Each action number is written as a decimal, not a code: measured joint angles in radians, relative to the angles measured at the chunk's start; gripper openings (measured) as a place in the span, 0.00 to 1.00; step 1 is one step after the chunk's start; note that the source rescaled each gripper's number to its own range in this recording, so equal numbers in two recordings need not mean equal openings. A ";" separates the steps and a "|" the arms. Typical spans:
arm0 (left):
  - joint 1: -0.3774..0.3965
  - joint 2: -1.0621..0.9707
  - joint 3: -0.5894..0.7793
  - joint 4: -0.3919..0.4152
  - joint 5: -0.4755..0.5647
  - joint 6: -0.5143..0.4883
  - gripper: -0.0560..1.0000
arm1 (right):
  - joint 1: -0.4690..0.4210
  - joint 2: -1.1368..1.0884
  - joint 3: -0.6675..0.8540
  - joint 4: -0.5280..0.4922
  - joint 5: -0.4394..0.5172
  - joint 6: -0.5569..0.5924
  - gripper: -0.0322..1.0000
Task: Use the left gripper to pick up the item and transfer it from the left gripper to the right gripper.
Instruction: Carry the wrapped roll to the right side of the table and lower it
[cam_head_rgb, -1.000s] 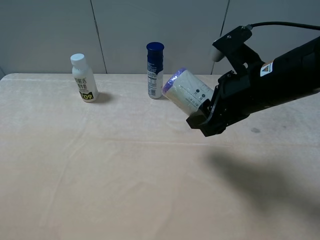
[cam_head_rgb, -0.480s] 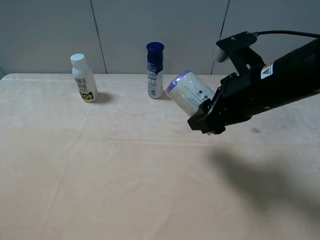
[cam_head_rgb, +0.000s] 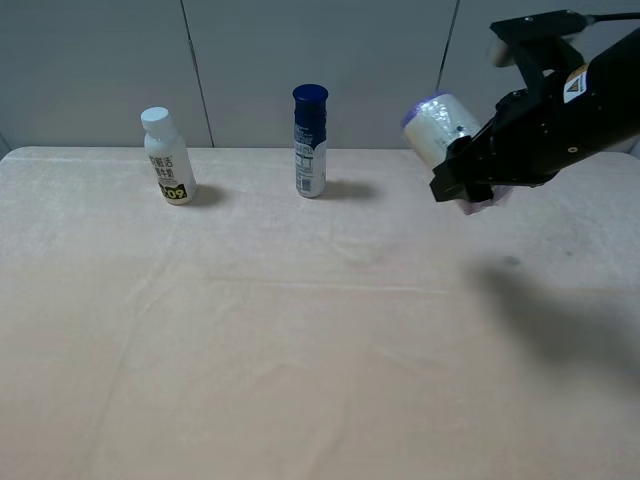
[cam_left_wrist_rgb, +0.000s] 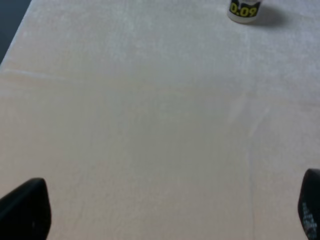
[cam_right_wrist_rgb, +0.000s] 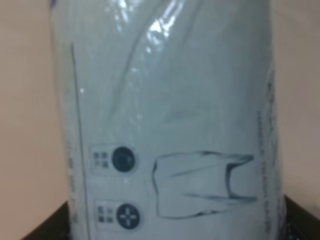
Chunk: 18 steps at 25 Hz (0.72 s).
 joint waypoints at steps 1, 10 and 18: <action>0.004 0.000 0.000 0.000 0.000 0.000 0.98 | -0.033 0.014 0.000 -0.004 0.001 0.000 0.03; 0.006 0.000 0.000 0.000 0.000 0.000 0.98 | -0.239 0.219 -0.002 -0.006 -0.043 -0.036 0.03; 0.006 0.000 0.000 0.000 0.000 0.000 0.98 | -0.239 0.369 -0.002 0.179 -0.060 -0.198 0.03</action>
